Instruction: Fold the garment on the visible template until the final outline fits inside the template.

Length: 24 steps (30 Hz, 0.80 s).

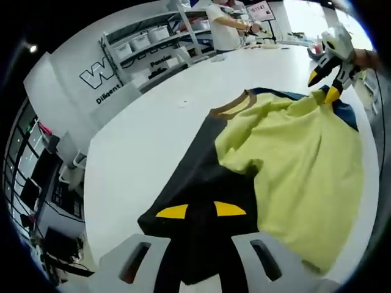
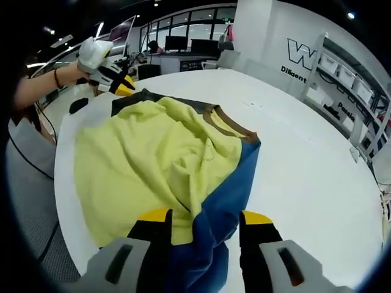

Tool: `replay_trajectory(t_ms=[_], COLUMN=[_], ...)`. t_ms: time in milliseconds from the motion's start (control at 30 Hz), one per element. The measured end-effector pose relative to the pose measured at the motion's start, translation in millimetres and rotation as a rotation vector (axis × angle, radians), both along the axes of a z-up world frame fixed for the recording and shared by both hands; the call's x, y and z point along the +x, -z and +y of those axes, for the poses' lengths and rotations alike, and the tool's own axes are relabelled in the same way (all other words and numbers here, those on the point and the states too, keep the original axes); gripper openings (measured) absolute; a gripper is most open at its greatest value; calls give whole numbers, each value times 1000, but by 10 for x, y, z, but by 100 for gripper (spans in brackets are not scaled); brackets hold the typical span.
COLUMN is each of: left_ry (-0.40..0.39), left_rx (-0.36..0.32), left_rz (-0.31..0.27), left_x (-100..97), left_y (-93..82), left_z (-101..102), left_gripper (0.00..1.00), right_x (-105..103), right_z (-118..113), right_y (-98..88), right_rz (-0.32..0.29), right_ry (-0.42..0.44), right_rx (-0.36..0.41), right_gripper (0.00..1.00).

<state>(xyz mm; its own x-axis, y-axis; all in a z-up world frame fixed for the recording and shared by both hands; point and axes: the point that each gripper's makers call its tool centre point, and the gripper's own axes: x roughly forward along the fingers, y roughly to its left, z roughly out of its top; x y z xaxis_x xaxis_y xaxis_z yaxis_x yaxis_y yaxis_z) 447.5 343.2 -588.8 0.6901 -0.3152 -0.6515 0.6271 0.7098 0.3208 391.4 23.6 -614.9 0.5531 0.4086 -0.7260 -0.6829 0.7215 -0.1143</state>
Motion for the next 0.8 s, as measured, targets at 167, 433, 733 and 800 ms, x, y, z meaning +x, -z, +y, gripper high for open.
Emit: replay_trajectory(t_ms=[167, 433, 733, 800], left_ry=[10, 17, 39, 53], left_rx=[-29, -42, -76, -79], left_rz=[12, 33, 51, 55], left_x=[-140, -374, -675, -737], left_y=[7, 16, -6, -13], left_z=[-58, -102, -230, -267], left_gripper=[14, 13, 16, 16], right_x=[-49, -125, -229, -251], right_z=[-16, -18, -34, -41], right_y=[2, -21, -38, -43], right_rz=[6, 10, 9, 10], right_ry=[6, 14, 18, 23], right_rx=[3, 1, -9, -7], right_gripper=[39, 39, 36, 35])
